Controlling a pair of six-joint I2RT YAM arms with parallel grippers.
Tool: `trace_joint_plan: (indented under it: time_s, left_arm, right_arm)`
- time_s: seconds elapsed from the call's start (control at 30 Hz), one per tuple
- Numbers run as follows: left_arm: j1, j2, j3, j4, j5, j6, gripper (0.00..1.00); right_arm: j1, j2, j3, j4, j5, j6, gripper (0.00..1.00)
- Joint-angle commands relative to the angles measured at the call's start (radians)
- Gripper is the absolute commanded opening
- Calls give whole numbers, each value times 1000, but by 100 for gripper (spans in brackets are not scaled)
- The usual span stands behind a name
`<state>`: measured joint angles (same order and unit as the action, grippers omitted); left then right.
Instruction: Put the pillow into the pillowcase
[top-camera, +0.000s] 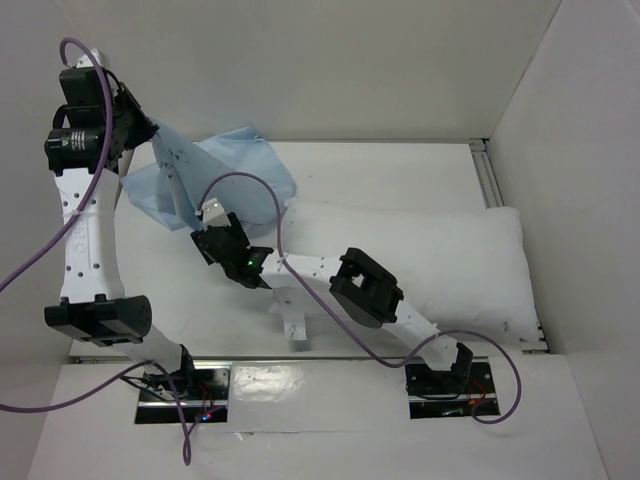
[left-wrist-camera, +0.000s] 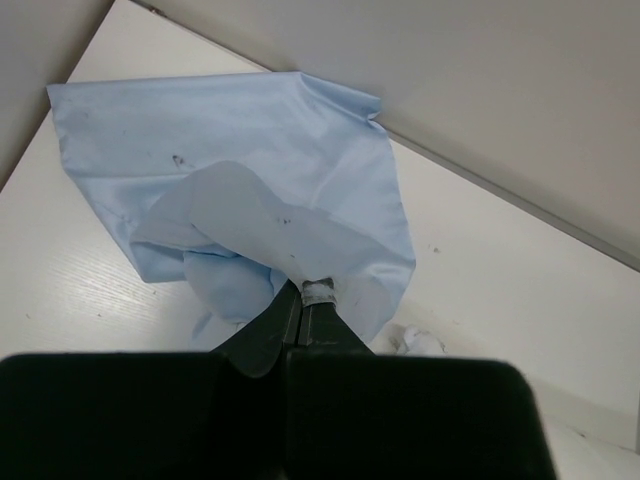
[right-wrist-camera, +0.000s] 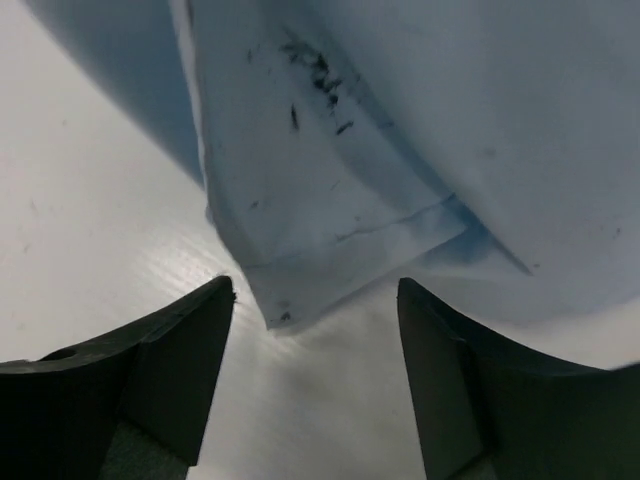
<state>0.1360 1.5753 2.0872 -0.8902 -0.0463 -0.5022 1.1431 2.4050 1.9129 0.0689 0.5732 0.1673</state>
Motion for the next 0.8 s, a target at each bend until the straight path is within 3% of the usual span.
trace_joint_plan:
  time_s: [0.0,0.17,0.2,0.33,0.47,0.6,0.67,0.77]
  left_arm:
    - [5,-49,-1,31,5,19,0]
    - [5,-60,-10,31,-4,19,0]
    - [5,-60,-10,31,-4,19,0]
    - [5,-69,-10,31,-15,28,0]
    - [5,-69,-44,31,-24,28,0]
    - [5,-92,-82,22,-36,28,0]
    - [5,-118,-125,22,-47,37,0]
    - [-6,-149,-222,31,-70,47,0]
  right_arm:
    - [7,66,162,68,138,12,68]
    - [-26,77,175,92,149,44,38]
    - [-40,77,185,92,140,61,23]
    - [-51,27,114,72,140,81,0]
    - [-60,-191,-168,141,184,93,0]
    - [-115,-443,-391,77,185,152,0]
    - [-170,-626,-507,43,112,164,0]
    - [-248,-720,-570,-41,12,160,0]
